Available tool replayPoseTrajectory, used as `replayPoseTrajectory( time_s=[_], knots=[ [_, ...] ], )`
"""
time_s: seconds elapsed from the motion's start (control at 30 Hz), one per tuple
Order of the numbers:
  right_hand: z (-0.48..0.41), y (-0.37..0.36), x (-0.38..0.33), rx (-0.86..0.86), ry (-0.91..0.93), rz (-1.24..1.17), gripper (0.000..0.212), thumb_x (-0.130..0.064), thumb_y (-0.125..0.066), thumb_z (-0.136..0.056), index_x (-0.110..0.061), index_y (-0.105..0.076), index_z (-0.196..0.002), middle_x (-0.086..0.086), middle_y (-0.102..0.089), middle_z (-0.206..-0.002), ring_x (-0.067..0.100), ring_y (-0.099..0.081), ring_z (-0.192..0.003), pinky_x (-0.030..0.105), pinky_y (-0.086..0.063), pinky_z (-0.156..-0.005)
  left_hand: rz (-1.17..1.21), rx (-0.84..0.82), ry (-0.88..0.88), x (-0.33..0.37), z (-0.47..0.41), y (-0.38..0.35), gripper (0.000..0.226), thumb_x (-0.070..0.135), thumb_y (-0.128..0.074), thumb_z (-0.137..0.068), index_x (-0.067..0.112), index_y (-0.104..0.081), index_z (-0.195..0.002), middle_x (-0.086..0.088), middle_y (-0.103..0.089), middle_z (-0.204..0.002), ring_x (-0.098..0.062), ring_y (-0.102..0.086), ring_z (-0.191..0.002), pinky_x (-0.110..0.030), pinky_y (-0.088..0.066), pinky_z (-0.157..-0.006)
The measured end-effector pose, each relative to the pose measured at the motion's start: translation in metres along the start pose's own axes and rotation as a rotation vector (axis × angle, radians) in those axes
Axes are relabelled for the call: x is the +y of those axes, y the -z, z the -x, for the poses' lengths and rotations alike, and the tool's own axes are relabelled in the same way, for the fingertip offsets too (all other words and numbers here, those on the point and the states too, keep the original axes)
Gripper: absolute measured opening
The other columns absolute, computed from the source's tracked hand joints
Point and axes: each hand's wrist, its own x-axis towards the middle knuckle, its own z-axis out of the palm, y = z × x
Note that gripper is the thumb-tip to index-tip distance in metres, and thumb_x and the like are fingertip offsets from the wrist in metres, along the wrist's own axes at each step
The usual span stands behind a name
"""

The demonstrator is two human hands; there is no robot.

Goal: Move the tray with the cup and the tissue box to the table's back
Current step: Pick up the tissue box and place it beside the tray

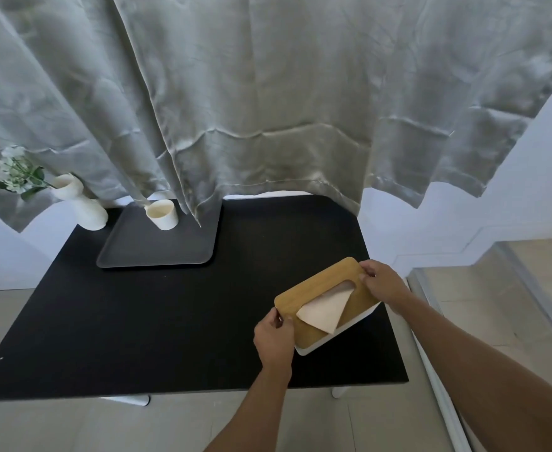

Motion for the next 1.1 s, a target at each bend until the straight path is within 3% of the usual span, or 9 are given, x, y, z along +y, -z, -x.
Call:
replayPoseTrajectory(
  time_s=[0.07, 0.13, 0.23, 0.33, 0.5, 0.63, 0.7, 0.87, 1.1],
  knots=[
    [-0.001, 0.000, -0.010, 0.000, 0.013, -0.016, 0.034, -0.017, -0.045, -0.099, -0.015, -0.051, -0.132, 0.007, -0.057, -0.132, 0.027, -0.053, -0.120, 0.040, -0.042, -0.100, 0.007, -0.032, -0.011, 0.007, -0.005, 0.008, 0.039, 0.000, -0.055, -0.089, 0.025, -0.065, -0.118, 0.018, -0.057, -0.081, -0.003, -0.056, -0.079, -0.018, -0.044, -0.067],
    [-0.002, -0.001, -0.022, -0.009, 0.022, -0.030, 0.036, -0.017, -0.046, -0.099, -0.017, -0.050, -0.135, 0.006, -0.055, -0.134, 0.027, -0.052, -0.123, 0.040, -0.042, -0.102, 0.022, -0.111, -0.005, 0.016, -0.015, 0.018, 0.054, -0.006, -0.050, -0.089, 0.016, -0.050, -0.138, 0.016, -0.059, -0.097, -0.003, -0.057, -0.091, -0.020, -0.047, -0.076],
    [-0.006, -0.005, -0.040, -0.021, 0.021, -0.065, 0.038, -0.012, -0.047, -0.097, -0.018, -0.050, -0.135, 0.004, -0.054, -0.135, 0.027, -0.050, -0.125, 0.042, -0.041, -0.104, -0.020, -0.199, -0.028, 0.029, -0.039, 0.035, 0.055, -0.011, -0.044, -0.086, 0.025, -0.058, -0.125, 0.010, -0.062, -0.109, -0.010, -0.057, -0.106, -0.028, -0.050, -0.091],
    [-0.010, -0.016, -0.055, -0.024, 0.002, -0.110, 0.041, -0.008, -0.049, -0.096, -0.019, -0.049, -0.135, 0.004, -0.053, -0.134, 0.026, -0.049, -0.125, 0.043, -0.041, -0.104, -0.064, -0.243, -0.083, 0.042, -0.066, 0.053, 0.071, -0.013, -0.043, -0.080, 0.022, -0.044, -0.142, 0.002, -0.062, -0.127, -0.017, -0.060, -0.116, -0.040, -0.054, -0.097],
    [-0.017, -0.042, -0.083, 0.037, -0.011, -0.198, 0.045, -0.007, -0.056, -0.093, -0.016, -0.044, -0.135, 0.004, -0.052, -0.131, 0.023, -0.050, -0.120, 0.040, -0.043, -0.098, -0.009, -0.253, -0.193, 0.071, -0.097, 0.085, 0.067, -0.016, -0.044, -0.084, 0.035, -0.052, -0.128, 0.010, -0.067, -0.111, -0.005, -0.062, -0.103, -0.031, -0.055, -0.091],
    [-0.031, -0.060, -0.115, 0.053, -0.023, -0.242, 0.039, -0.007, -0.061, -0.090, -0.014, -0.048, -0.126, 0.006, -0.055, -0.124, 0.024, -0.054, -0.117, 0.040, -0.046, -0.097, 0.051, -0.225, -0.202, 0.085, -0.136, 0.111, 0.050, -0.012, -0.050, -0.088, 0.014, -0.058, -0.130, 0.014, -0.067, -0.098, -0.001, -0.063, -0.093, -0.025, -0.056, -0.082],
    [-0.040, -0.069, -0.133, 0.051, -0.027, -0.266, 0.040, -0.005, -0.061, -0.089, -0.014, -0.049, -0.126, 0.007, -0.056, -0.125, 0.026, -0.054, -0.117, 0.043, -0.047, -0.099, 0.032, -0.235, -0.206, 0.093, -0.156, 0.126, 0.049, -0.011, -0.049, -0.089, 0.013, -0.058, -0.130, 0.019, -0.064, -0.092, 0.002, -0.062, -0.089, -0.020, -0.053, -0.075],
    [-0.055, -0.083, -0.164, 0.041, -0.013, -0.320, 0.047, 0.001, -0.061, -0.087, -0.013, -0.049, -0.130, 0.007, -0.056, -0.128, 0.027, -0.053, -0.120, 0.045, -0.047, -0.101, -0.052, -0.301, -0.233, 0.112, -0.194, 0.149, 0.048, -0.010, -0.046, -0.087, 0.023, -0.066, -0.116, 0.008, -0.072, -0.098, -0.013, -0.068, -0.096, -0.035, -0.059, -0.087],
    [-0.082, -0.089, -0.182, 0.085, 0.005, -0.326, 0.048, 0.001, -0.063, -0.085, -0.014, -0.051, -0.130, 0.007, -0.059, -0.125, 0.026, -0.057, -0.116, 0.048, -0.050, -0.099, -0.077, -0.319, -0.280, 0.125, -0.236, 0.147, 0.056, -0.009, -0.047, -0.083, 0.025, -0.061, -0.125, 0.006, -0.072, -0.106, -0.014, -0.068, -0.099, -0.040, -0.059, -0.090]
  ],
)
